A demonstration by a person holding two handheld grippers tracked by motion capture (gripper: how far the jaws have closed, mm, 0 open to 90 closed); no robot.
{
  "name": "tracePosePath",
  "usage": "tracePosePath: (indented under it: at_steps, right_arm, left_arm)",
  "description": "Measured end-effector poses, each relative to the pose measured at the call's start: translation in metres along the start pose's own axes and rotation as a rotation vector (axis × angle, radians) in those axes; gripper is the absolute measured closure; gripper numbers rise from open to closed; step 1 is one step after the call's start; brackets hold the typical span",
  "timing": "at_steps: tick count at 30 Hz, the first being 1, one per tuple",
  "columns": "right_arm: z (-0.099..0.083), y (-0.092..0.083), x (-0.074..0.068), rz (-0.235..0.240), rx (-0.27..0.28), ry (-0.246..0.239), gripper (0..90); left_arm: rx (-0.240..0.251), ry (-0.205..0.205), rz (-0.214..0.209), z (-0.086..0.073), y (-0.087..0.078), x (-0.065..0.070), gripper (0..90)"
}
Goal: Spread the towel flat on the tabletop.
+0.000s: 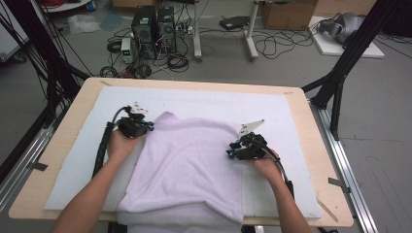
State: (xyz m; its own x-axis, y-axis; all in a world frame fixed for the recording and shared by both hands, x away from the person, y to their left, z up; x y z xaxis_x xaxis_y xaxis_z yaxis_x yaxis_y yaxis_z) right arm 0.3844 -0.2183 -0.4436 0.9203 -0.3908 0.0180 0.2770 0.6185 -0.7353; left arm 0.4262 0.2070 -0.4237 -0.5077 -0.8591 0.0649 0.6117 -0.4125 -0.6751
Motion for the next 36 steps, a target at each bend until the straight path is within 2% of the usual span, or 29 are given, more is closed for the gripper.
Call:
tracePosePath:
  at_steps: [1, 2, 3, 4, 6, 7, 8, 9, 11, 12, 13, 14, 15, 16, 17, 21, 22, 24, 25, 27, 28, 29, 30, 32, 35, 36]
  right_arm:
    - [0.0, -0.002, 0.0, 0.0, 0.006, -0.002, 66.5]
    - [0.001, -0.005, 0.001, -0.008, 0.026, -0.006, 66.6]
    - [0.001, -0.008, 0.003, -0.02, 0.045, 0.004, 66.4]
    - [0.001, -0.011, 0.006, -0.031, 0.053, 0.017, 65.2]
    - [0.001, -0.013, 0.01, -0.039, 0.056, 0.04, 63.5]
    - [0.001, -0.014, 0.01, -0.043, 0.059, 0.036, 62.8]
    - [0.001, -0.012, 0.01, -0.038, 0.055, 0.037, 62.6]
    - [0.001, -0.01, 0.01, -0.035, 0.047, 0.037, 62.6]
    - [-0.001, -0.002, 0.011, -0.027, 0.006, 0.037, 63.9]
    - [-0.002, 0.001, 0.01, -0.027, -0.005, 0.039, 66.3]
    - [-0.001, 0.001, 0.01, -0.035, -0.001, 0.038, 73.1]
    - [-0.001, 0.001, 0.01, -0.018, 0.0, 0.038, 84.7]
    - [-0.001, 0.002, 0.009, 0.0, 0.0, 0.023, 86.7]
    - [0.0, 0.001, 0.009, -0.006, -0.007, 0.013, 87.2]
    - [0.0, 0.001, 0.008, -0.006, -0.008, 0.004, 87.6]
    - [-0.001, -0.007, 0.001, 0.042, -0.019, 0.002, 88.1]
    - [0.0, -0.01, -0.003, 0.058, -0.021, -0.008, 88.1]
    - [0.0, -0.022, -0.02, 0.13, 0.016, -0.053, 87.0]
    - [0.0, -0.028, -0.027, 0.147, 0.023, -0.065, 82.6]
    - [0.001, -0.042, -0.03, 0.102, 0.059, -0.071, 77.4]
    - [0.001, -0.044, -0.028, 0.083, 0.074, -0.066, 74.8]
    - [0.001, -0.048, -0.017, 0.039, 0.086, -0.029, 74.1]
    - [0.001, -0.048, -0.009, 0.016, 0.088, 0.001, 71.5]
    - [0.001, -0.041, 0.008, -0.029, 0.089, 0.041, 66.6]
    - [0.0, -0.025, 0.03, -0.085, 0.025, 0.08, 61.2]
    - [-0.001, -0.02, 0.036, -0.09, 0.021, 0.099, 58.2]
  left_arm:
    - [0.009, -0.007, -0.004, -0.001, -0.003, -0.004, 83.6]
    - [0.02, -0.018, -0.008, -0.002, -0.006, -0.006, 77.9]
    - [0.033, -0.019, -0.004, -0.001, -0.008, -0.007, 68.1]
    - [0.043, -0.016, -0.003, -0.001, -0.009, -0.006, 63.5]
    - [0.073, 0.015, -0.011, 0.002, -0.012, 0.0, 56.4]
    - [0.081, 0.032, -0.045, 0.002, -0.013, 0.003, 54.5]
    - [0.082, 0.044, -0.077, 0.002, -0.013, 0.007, 57.6]
    - [0.06, 0.072, -0.121, 0.001, -0.01, 0.012, 61.0]
    - [-0.001, 0.115, -0.184, -0.003, -0.001, 0.021, 61.7]
    - [-0.035, 0.142, -0.195, -0.006, 0.003, 0.026, 63.4]
    - [-0.063, 0.162, -0.206, -0.01, 0.006, 0.029, 66.1]
    - [-0.093, 0.178, -0.233, -0.014, 0.01, 0.031, 71.5]
    - [-0.099, 0.194, -0.233, -0.018, 0.011, 0.032, 78.9]
    - [-0.076, 0.184, -0.239, -0.02, 0.01, 0.031, 83.4]
    - [-0.079, 0.168, -0.248, -0.021, 0.009, 0.03, 88.3]
    - [-0.101, 0.19, -0.266, -0.025, -0.002, 0.028, 89.3]
    - [-0.101, 0.202, -0.287, -0.029, -0.01, 0.029, 89.3]
    - [-0.088, 0.21, -0.348, -0.035, -0.024, 0.031, 89.3]
    - [-0.089, 0.22, -0.373, -0.037, -0.03, 0.032, 89.2]
    - [-0.077, 0.234, -0.368, -0.038, -0.035, 0.033, 87.0]
    - [-0.045, 0.235, -0.344, -0.033, -0.035, 0.032, 81.9]
    - [-0.018, 0.228, -0.312, -0.029, -0.033, 0.031, 78.2]
    - [-0.002, 0.226, -0.284, -0.024, -0.029, 0.028, 75.9]
    - [0.019, 0.21, -0.209, -0.015, -0.018, 0.022, 76.3]
    - [0.017, 0.147, -0.134, -0.003, 0.004, 0.013, 75.5]
    - [0.001, 0.14, -0.109, -0.001, 0.011, 0.01, 72.2]
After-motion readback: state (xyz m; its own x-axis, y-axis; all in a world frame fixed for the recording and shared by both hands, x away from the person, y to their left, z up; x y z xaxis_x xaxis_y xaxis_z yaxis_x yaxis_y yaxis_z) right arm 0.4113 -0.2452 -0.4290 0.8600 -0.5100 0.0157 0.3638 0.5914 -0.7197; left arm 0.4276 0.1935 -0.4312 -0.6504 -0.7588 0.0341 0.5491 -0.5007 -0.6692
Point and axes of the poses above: each handheld gripper's, and its own axes: y roughly forward along the jaws, z roughly out of its top, x roughly to its right, the point moved 1 cm from there along y, roughly forward along the jaws, and after that the axes turned 6 degrees about -y, right-handed, at the moved point
